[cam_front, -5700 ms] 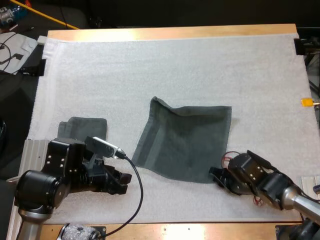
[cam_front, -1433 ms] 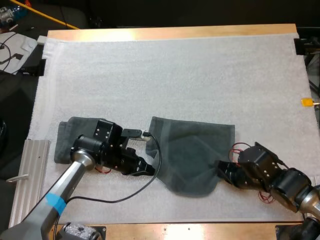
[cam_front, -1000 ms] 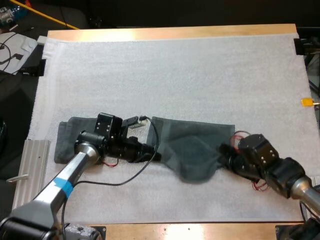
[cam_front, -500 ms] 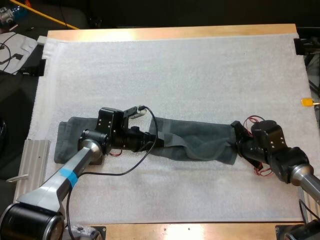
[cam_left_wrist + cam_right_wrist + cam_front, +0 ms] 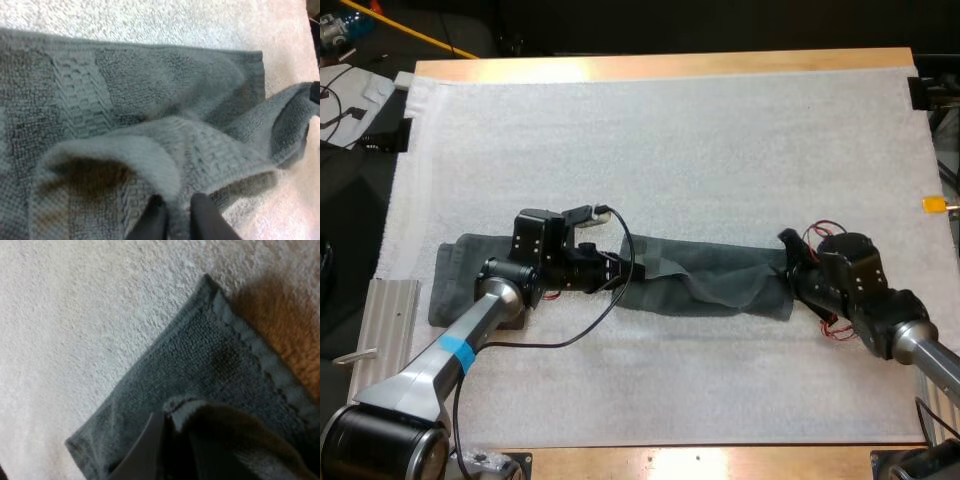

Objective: Pick towel from pile, fold and stack

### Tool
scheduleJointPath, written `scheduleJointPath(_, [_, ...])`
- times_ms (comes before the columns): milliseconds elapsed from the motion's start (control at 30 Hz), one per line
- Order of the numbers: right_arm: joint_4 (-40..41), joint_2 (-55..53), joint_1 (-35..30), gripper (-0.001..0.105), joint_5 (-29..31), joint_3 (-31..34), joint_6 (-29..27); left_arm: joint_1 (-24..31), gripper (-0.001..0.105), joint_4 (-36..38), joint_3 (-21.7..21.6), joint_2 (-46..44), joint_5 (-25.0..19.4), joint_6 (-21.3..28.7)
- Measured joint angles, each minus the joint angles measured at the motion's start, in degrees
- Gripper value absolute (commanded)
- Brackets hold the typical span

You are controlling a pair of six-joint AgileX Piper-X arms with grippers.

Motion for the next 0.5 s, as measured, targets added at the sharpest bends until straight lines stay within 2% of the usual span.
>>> scheduleJointPath(33, [-0.3,0.1,0.0,0.009,0.0,0.0,0.0,0.0,0.025,-0.1,0.0,0.0,0.0,0.0])
scheduleJointPath(100, [-1.5,0.3,0.0,0.029,0.0,-0.1,-0.1,0.1,0.041,-0.4,0.0,0.0,0.0,0.0])
scheduleJointPath(167, [-2.1,0.3,0.0,0.047,0.1,-0.1,-0.1,0.1,0.053,-1.1,0.0,0.0,-0.1,0.0])
scheduleJointPath(233, [-3.8,0.3,0.0,0.060,0.1,-0.1,-0.1,0.0,0.058,-2.3,0.0,0.0,-0.5,-0.1])
scheduleJointPath(400, [-11.6,0.3,0.0,0.062,-0.1,-0.1,-3.0,0.0,0.058,-5.5,0.0,0.0,0.0,-1.0])
scheduleJointPath(500, [-14.7,0.3,0.0,0.062,-1.4,-0.1,-7.1,0.0,0.057,-6.0,-0.3,0.0,3.5,-1.4])
